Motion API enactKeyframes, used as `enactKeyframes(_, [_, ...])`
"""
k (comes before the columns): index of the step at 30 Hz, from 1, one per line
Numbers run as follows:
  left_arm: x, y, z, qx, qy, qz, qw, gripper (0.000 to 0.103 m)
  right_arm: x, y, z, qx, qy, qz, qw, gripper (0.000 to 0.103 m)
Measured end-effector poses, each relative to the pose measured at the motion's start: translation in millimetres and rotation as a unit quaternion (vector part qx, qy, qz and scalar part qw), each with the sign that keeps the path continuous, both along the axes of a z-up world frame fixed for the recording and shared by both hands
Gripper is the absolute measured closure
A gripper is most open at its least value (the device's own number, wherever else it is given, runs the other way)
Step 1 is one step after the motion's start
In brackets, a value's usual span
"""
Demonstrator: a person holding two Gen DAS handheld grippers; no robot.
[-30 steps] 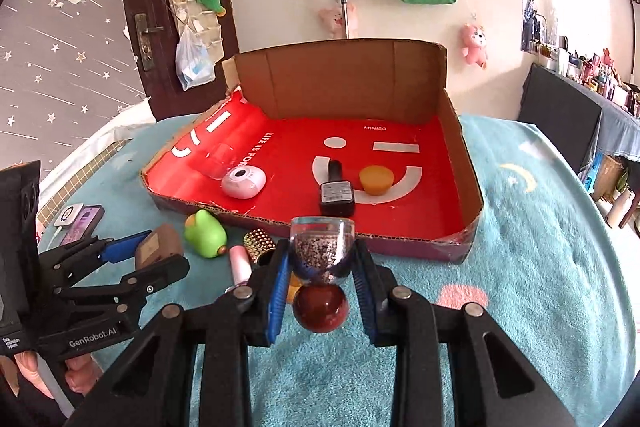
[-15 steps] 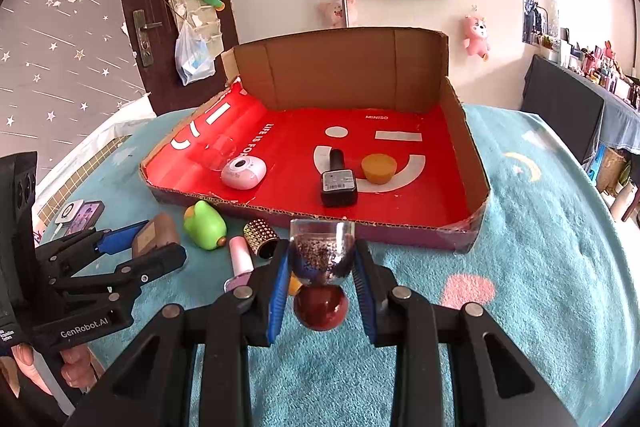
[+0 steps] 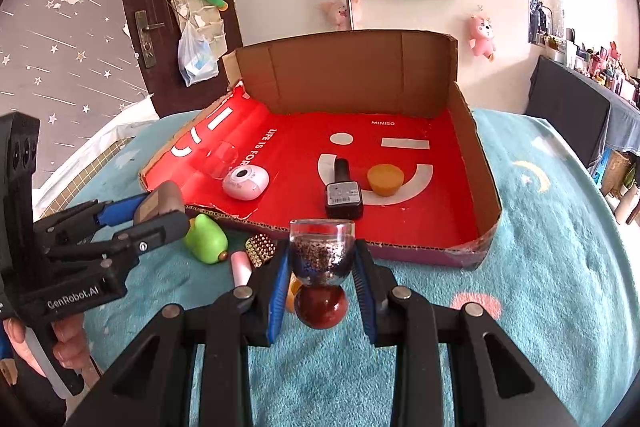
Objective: Organize rigid objects
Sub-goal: 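Carry the brown case and bead bottle into the red box with both grippers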
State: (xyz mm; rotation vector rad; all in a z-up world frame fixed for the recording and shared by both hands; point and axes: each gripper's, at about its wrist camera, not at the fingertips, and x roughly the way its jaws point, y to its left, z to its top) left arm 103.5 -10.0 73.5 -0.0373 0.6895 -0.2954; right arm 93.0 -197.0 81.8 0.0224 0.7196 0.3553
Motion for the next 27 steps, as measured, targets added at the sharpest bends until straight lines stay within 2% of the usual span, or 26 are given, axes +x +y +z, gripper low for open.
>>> enactKeyframes(13, [35,-1,13,0.015,-0.001,-0.011,0.9998,0.047,26,7,9,-0.014,-0.001,0.012,1.000,0.070])
enactKeyframes(21, [60,1,-1,0.011,0.036,-0.017,0.9992,0.047,48,16,9,-0.019,0.008,0.026,0.999,0.070])
enactKeyframes(27, [77,2,-15,0.002,0.071,-0.024,0.9972,0.047,66,21,-3,-0.005,0.038,0.041,0.998,0.070])
